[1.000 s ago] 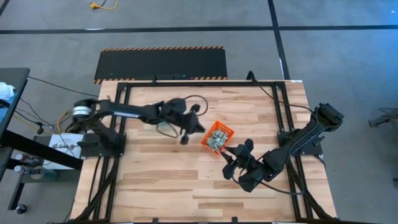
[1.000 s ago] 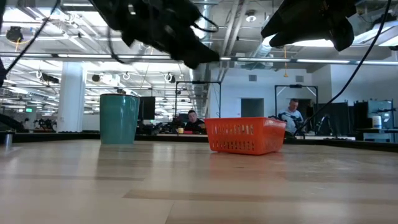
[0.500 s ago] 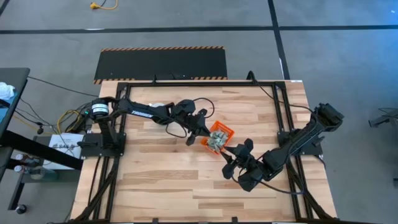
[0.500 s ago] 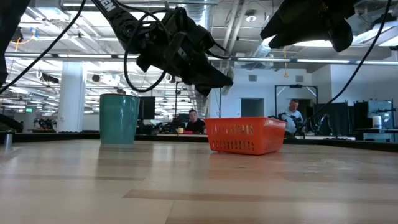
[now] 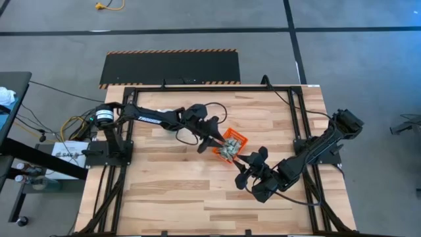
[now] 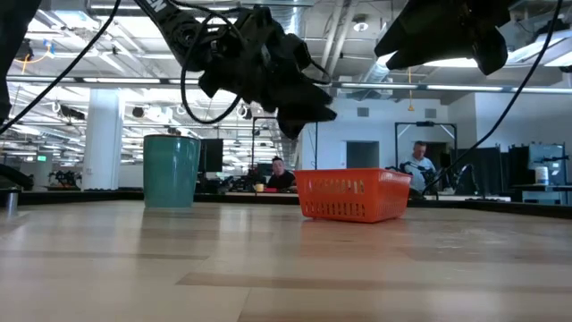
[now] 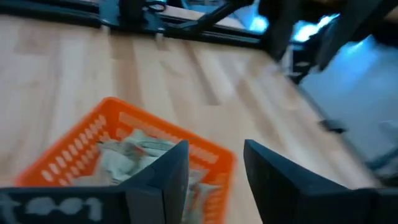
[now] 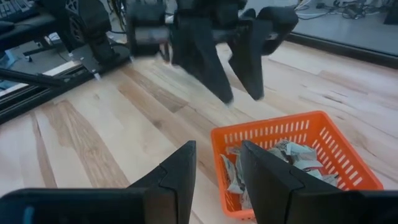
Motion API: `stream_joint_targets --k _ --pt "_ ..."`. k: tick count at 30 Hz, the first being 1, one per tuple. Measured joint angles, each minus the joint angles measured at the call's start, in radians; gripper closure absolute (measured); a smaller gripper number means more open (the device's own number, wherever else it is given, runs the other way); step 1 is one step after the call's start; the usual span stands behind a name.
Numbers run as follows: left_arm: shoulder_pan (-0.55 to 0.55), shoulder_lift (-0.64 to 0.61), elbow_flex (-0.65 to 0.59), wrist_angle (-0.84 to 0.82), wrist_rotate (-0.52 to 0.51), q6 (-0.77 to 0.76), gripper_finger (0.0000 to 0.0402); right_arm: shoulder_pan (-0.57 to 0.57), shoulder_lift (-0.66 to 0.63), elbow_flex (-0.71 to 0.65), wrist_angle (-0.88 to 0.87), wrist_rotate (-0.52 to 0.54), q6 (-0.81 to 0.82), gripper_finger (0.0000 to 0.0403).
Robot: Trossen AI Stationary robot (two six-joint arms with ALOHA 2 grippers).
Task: Pick and place Stevia / Truvia into bins
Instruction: Return to Home Position
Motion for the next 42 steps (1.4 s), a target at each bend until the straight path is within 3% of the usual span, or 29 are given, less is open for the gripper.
stream_joint_targets --k 4,7,12,17,30,35,42 --pt "0.026 -0.076 0.049 -0.173 0.097 -0.07 0.0256 0.001 0.0 0.0 0.0 -0.005 0.001 0.0285" --pt "0.04 -0.178 0.093 -0.415 0.092 -0.061 0.0262 0.001 0.0 0.0 0.0 -0.006 0.001 0.0285" --pt "0.037 -0.383 0.163 -0.881 -0.077 0.065 0.0277 -0.005 0.0 0.0 -0.005 -0.009 0.001 0.0285" --pt "-0.009 -0.597 0.142 -1.084 -0.307 0.094 0.0292 -0.018 0.0 0.0 -0.005 -0.022 0.002 0.0285" --pt "-0.086 -1.102 -0.131 -0.989 -0.486 0.009 0.0335 -0.032 0.0 0.0 -0.007 -0.065 0.002 0.0285" --pt "-0.086 -1.274 -0.226 -0.92 -0.489 -0.005 0.0359 -0.032 0.0 0.0 -0.008 -0.065 0.001 0.0285" --pt "-0.086 -1.479 -0.263 -0.825 -0.487 -0.055 0.0398 -0.032 0.0 0.0 -0.011 -0.065 0.0 0.0285"
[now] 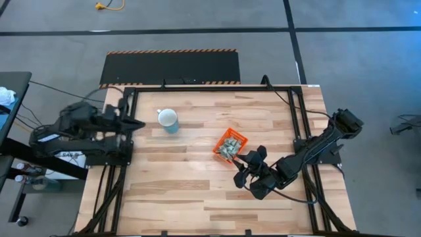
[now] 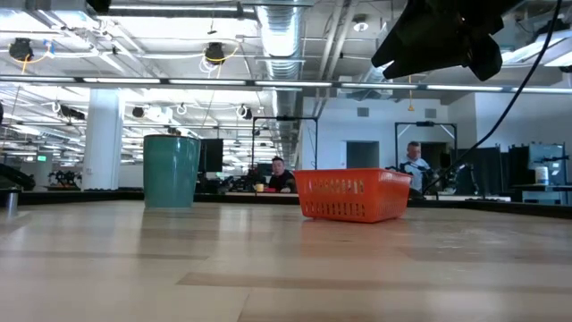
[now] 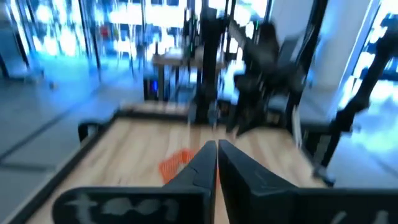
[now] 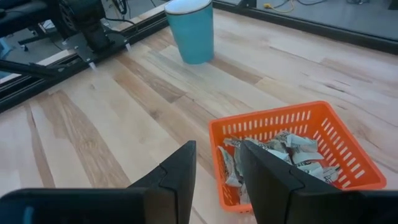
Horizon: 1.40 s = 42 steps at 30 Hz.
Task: Pick and place Stevia / Truvia into bins
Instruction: Return to Home Position
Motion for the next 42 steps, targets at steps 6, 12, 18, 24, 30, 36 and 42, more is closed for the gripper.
stream_joint_targets --k 6,12,18,24,30,36,42 --pt "0.0 -0.149 -0.039 0.074 -0.002 -0.024 0.04 0.0 0.0 0.0 0.0 0.001 -0.001 0.0285" --pt "0.0 -0.255 -0.047 0.069 -0.011 -0.027 0.0401 0.0 0.0 0.0 -0.001 0.003 -0.001 0.0285" --pt "0.001 -0.326 -0.047 0.064 -0.013 -0.027 0.0401 0.0 0.001 0.0 -0.001 0.003 -0.001 0.0285" --pt "0.001 -0.327 -0.048 0.074 -0.012 -0.015 0.0401 0.0 0.001 0.0 -0.001 0.003 -0.001 0.0285" --pt "0.001 -0.326 -0.183 0.295 0.031 -0.033 0.0401 -0.002 0.001 0.0 -0.002 0.003 -0.001 0.0285" --pt "0.001 -0.325 -0.414 0.589 0.108 -0.102 0.0401 -0.006 0.001 0.0 -0.002 0.003 -0.001 0.0285" --pt "0.001 -0.324 -0.565 0.737 0.11 -0.111 0.0401 -0.006 0.001 0.0 -0.002 0.003 -0.001 0.0285"
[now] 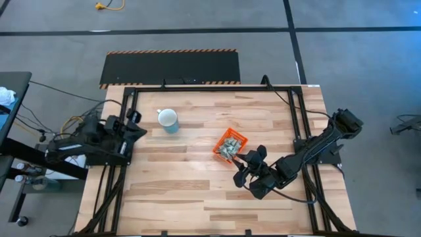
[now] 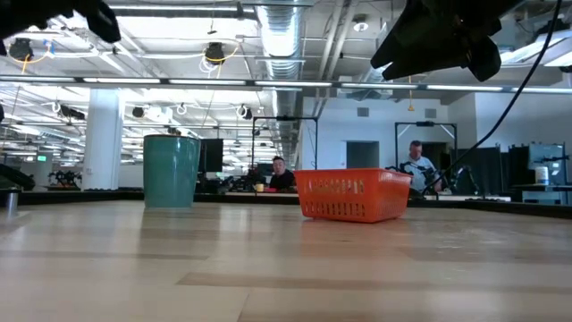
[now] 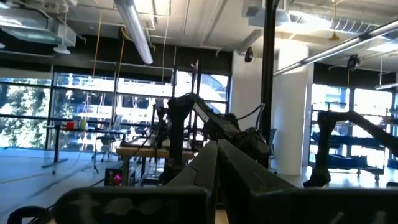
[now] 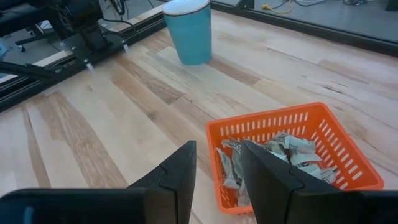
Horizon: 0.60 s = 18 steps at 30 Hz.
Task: Pick and place Stevia / Truvia into bins
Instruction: Return to Home Position
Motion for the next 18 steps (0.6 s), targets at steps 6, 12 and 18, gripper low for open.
stream_joint_targets --k 6,12,18 --pt "0.0 0.0 -0.104 0.073 -0.005 -0.003 0.0401 0.0 0.0 0.0 -0.001 0.0 0.0 0.0285" --pt "0.0 -0.001 -0.159 0.111 -0.024 -0.017 0.0401 0.0 0.0 0.0 -0.001 0.0 0.0 0.0285" --pt "0.0 -0.001 -0.183 0.122 -0.027 -0.018 0.0401 0.0 0.0 0.0 -0.001 0.0 0.0 0.0285"
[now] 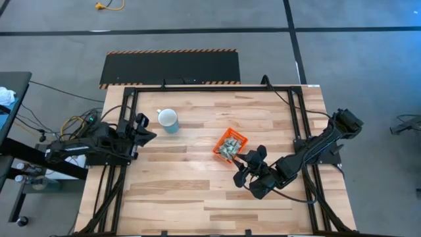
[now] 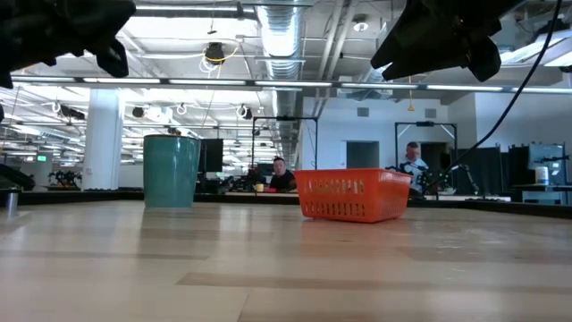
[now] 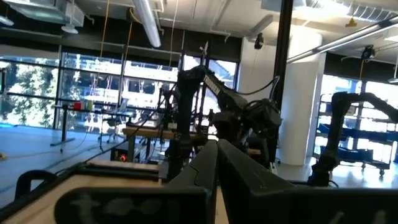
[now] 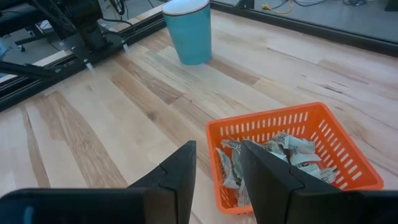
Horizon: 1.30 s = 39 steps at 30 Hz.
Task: Pick and place Stevia / Truvia into bins
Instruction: Return to Home Position
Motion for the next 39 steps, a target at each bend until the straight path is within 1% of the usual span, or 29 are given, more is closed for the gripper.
stream_joint_targets --k 4,7,13,14,16,19,21,23,27,29,31,36,39 --pt "0.0 0.0 -0.015 -0.017 -0.017 -0.001 0.0401 0.0 0.0 0.0 0.0 -0.003 0.0 0.0293" --pt "0.0 0.0 -0.015 -0.055 -0.044 -0.005 0.0401 0.0 0.0 0.0 -0.001 -0.016 -0.024 0.0315" --pt "0.0 0.0 -0.016 -0.126 -0.055 -0.035 0.0401 -0.014 -0.004 0.0 0.016 -0.094 -0.246 0.039" --pt "0.0 0.0 -0.016 -0.152 -0.055 -0.036 0.0401 -0.022 -0.012 0.0 0.026 -0.117 -0.273 0.0396" --pt "0.0 0.0 -0.016 -0.206 -0.055 -0.037 0.0401 -0.042 -0.035 0.0 0.083 -0.16 -0.323 0.0394" --pt "0.0 0.0 -0.017 -0.298 -0.055 -0.037 0.0401 -0.078 -0.075 0.0 0.205 -0.237 -0.483 0.0395" --pt "0.0 0.003 -0.017 -0.304 -0.058 -0.036 0.0401 -0.107 -0.109 0.0 0.314 -0.305 -0.633 0.04" --pt "0.0 0.007 -0.017 -0.303 -0.058 -0.023 0.0401 -0.141 -0.149 0.0 0.437 -0.409 -0.776 0.04" --pt "0.0 0.008 -0.017 -0.304 -0.055 -0.024 0.0401 -0.229 -0.234 0.0 0.619 -0.673 -1.012 0.0402" --pt "0.0 0.008 -0.017 -0.303 -0.05 -0.04 0.0401 -0.277 -0.292 0.0 0.65 -0.769 -1.073 0.0401" --pt "0.0 0.008 -0.017 -0.303 -0.05 -0.04 0.0401 -0.33 -0.355 0.0 0.659 -0.827 -1.104 0.0402" --pt "0.0 0.008 -0.018 -0.303 -0.051 -0.015 0.0401 -0.442 -0.509 0.0 0.625 -0.91 -1.127 0.0402" --pt "0.0 0.008 -0.018 -0.303 -0.052 -0.014 0.0401 -0.478 -0.586 0.0 0.571 -0.92 -1.152 0.0402"
